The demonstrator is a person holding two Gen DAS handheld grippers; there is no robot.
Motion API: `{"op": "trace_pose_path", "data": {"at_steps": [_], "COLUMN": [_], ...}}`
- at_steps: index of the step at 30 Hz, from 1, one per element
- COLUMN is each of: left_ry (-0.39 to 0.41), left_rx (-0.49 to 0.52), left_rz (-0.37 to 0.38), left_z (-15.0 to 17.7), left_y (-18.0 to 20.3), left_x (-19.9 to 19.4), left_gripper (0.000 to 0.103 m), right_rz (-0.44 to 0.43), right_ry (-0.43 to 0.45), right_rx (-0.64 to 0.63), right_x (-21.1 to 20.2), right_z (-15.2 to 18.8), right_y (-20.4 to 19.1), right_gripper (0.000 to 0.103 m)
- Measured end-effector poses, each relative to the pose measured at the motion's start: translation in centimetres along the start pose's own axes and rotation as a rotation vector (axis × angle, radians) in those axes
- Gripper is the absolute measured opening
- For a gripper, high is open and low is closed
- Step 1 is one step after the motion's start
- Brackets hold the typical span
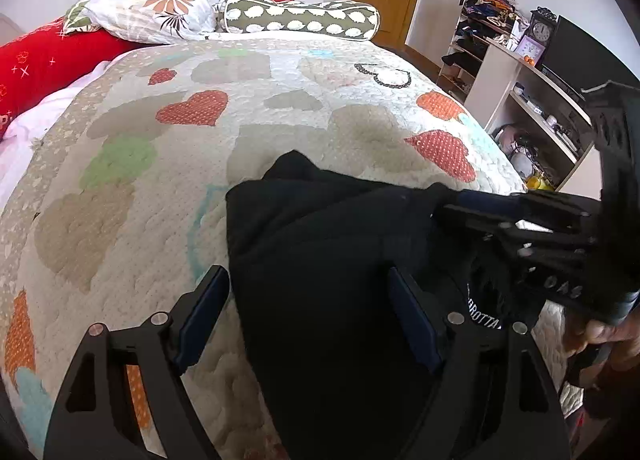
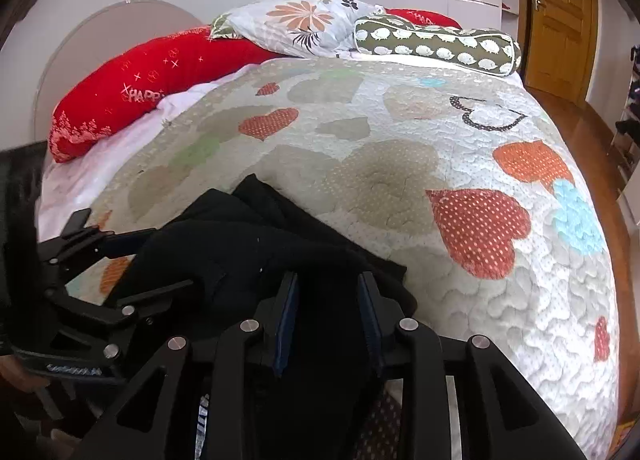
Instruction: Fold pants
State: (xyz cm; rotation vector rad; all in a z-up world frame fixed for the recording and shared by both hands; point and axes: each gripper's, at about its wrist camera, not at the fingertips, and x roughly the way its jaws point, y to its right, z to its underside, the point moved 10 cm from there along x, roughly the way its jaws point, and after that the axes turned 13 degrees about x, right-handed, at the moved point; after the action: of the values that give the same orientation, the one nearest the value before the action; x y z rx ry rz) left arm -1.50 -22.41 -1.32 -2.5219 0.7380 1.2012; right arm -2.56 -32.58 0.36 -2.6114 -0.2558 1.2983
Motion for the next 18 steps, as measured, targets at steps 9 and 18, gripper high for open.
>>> {"op": "trace_pose_path", "data": {"at_steps": [9,18], "left_ry": [0.023,0.026], "left_rx": [0.018,0.022], "left_rz": [-0.025,-0.036], "left_z": [1.5,3.1], "left_y": [0.8,1.9], "left_x": [-2.4,-3.2], "left_gripper": [0.081,0.081], "right_rz": [-0.040,0.006], "right_ry": [0.033,-0.041], "right_rx": [-0.037,0.030], "right_x": [-4.6,-2.8], "right_z": [2.8,6.8], "right_y": [-2.5,-0.8], "right_gripper": [0.045,0.053]}}
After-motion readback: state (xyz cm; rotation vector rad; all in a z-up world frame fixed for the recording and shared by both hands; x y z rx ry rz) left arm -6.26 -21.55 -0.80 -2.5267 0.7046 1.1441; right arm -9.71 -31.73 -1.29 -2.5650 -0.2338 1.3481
